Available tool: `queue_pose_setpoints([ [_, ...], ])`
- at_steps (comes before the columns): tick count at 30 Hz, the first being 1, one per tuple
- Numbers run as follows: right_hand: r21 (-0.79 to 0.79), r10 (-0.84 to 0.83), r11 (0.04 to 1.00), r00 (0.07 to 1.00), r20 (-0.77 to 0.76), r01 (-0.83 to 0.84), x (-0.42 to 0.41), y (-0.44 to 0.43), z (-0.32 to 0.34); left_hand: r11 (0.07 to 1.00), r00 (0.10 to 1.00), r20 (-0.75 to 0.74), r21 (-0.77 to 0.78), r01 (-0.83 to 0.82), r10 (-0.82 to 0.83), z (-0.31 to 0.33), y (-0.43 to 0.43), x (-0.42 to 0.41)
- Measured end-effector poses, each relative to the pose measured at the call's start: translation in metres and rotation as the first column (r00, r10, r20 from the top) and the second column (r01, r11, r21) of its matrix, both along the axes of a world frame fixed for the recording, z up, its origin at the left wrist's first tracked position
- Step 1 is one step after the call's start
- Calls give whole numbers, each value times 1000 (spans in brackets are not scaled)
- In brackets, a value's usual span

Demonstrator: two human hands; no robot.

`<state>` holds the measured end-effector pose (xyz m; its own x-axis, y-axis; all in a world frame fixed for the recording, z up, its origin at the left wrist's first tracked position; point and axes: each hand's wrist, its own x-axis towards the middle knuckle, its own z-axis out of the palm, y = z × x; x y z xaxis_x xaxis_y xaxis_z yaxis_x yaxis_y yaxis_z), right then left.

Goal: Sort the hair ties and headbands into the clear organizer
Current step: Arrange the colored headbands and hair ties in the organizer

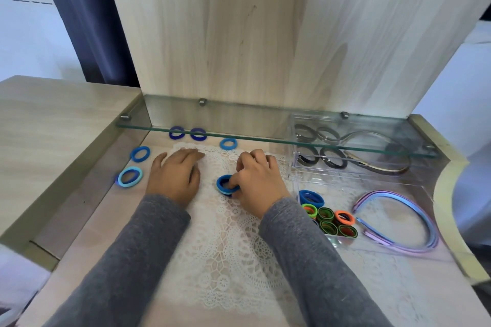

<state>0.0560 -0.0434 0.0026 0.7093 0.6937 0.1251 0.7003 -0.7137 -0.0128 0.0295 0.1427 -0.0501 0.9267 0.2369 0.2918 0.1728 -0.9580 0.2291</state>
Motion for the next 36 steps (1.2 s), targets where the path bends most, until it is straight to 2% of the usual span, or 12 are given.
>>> queue_pose_setpoints([
  [3,18,21,1000,999,25,-21,-5,-6,1,994,991,97,57,90,-95,0,-11,-11],
  [7,43,40,998,997,65,-43,-8,-13,4,986,976,152,-44,162,-153,-7,-33,-27],
  [10,62,48,997,995,88,-53,-9,-21,11,954,962,217,-213,212,-165,-8,-48,-32],
  [13,53,49,997,995,84,-54,-7,-35,20,863,953,248,-428,268,-173,-5,-60,-33],
  [17,36,54,998,997,58,-56,-3,-59,36,738,949,231,-597,313,-216,7,-83,-35],
  [25,-49,-7,999,999,53,9,8,-113,59,719,929,226,-589,369,-292,25,-132,-18],
  [36,-77,-97,992,995,21,98,19,-169,56,792,925,187,-478,380,-330,32,-185,3],
])
